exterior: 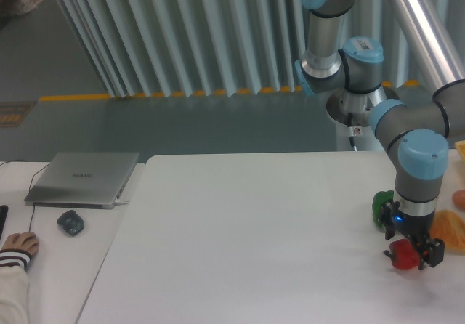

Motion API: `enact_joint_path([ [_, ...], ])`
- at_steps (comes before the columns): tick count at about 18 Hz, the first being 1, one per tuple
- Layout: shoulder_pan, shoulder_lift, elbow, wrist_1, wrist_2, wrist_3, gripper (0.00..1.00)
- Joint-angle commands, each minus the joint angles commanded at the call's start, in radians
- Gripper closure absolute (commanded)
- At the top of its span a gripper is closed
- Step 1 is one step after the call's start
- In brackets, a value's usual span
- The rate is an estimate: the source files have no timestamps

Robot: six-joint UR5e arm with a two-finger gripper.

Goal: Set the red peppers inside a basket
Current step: 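Close the gripper around the red bell pepper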

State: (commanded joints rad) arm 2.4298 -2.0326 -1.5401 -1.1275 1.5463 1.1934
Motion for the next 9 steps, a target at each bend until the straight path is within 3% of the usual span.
enact_joint_path([
  [1,0.000,0.000,0.000,0.000,0.000,0.000,0.26],
  [2,0.000,0.002,0.000,0.000,0.002,-0.003,0.42],
  [3,0.000,0.003,0.000,0.000,0.003,-0.002,0.45],
  [9,0.006,0.049,0.005,-0.005,-0.002,0.003,0.47],
])
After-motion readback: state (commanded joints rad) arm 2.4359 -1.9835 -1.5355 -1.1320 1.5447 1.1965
